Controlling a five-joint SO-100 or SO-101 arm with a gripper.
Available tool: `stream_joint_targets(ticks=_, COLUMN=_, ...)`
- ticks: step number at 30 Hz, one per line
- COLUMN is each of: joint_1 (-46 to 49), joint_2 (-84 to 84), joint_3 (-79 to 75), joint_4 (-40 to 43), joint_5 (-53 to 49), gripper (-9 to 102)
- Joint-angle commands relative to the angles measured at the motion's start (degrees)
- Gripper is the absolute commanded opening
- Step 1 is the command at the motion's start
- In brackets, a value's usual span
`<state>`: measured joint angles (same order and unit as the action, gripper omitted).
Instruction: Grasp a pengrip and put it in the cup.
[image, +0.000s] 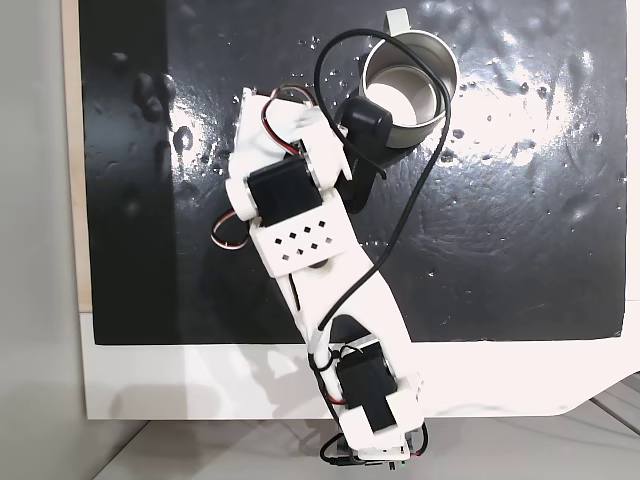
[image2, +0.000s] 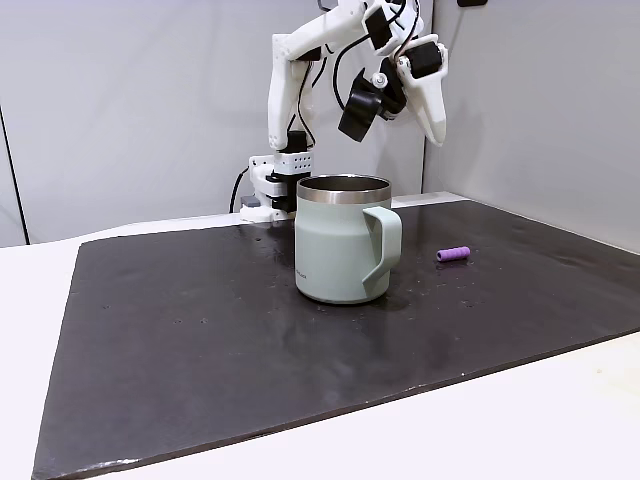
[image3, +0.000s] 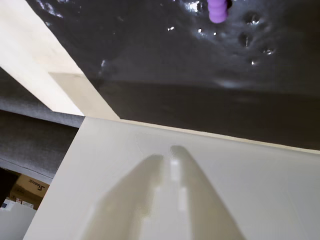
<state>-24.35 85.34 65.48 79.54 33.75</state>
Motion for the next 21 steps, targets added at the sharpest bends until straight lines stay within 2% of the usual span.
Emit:
stream_joint_targets(ticks=1, joint_1=-1.05, joint_2=-2.9, joint_3=-5.98, joint_4=1.05, joint_5=0.53, gripper=0)
stream_joint_targets(ticks=4, joint_1=-1.32, joint_2=-7.73, joint_3=-9.67, joint_4=3.34, joint_5=0.62, gripper=1)
stream_joint_targets(ticks=7, joint_1=-1.41, joint_2=-12.22, joint_3=-12.39, joint_4=6.15, joint_5=1.58, gripper=23)
stream_joint_targets(ticks=8, joint_1=-1.41, joint_2=-13.27, joint_3=-12.74, joint_4=6.77, joint_5=1.85, gripper=25)
stream_joint_targets(ticks=21, joint_1=-4.04, joint_2=-27.25, joint_3=-21.45, joint_4=6.86, joint_5=4.04, gripper=29)
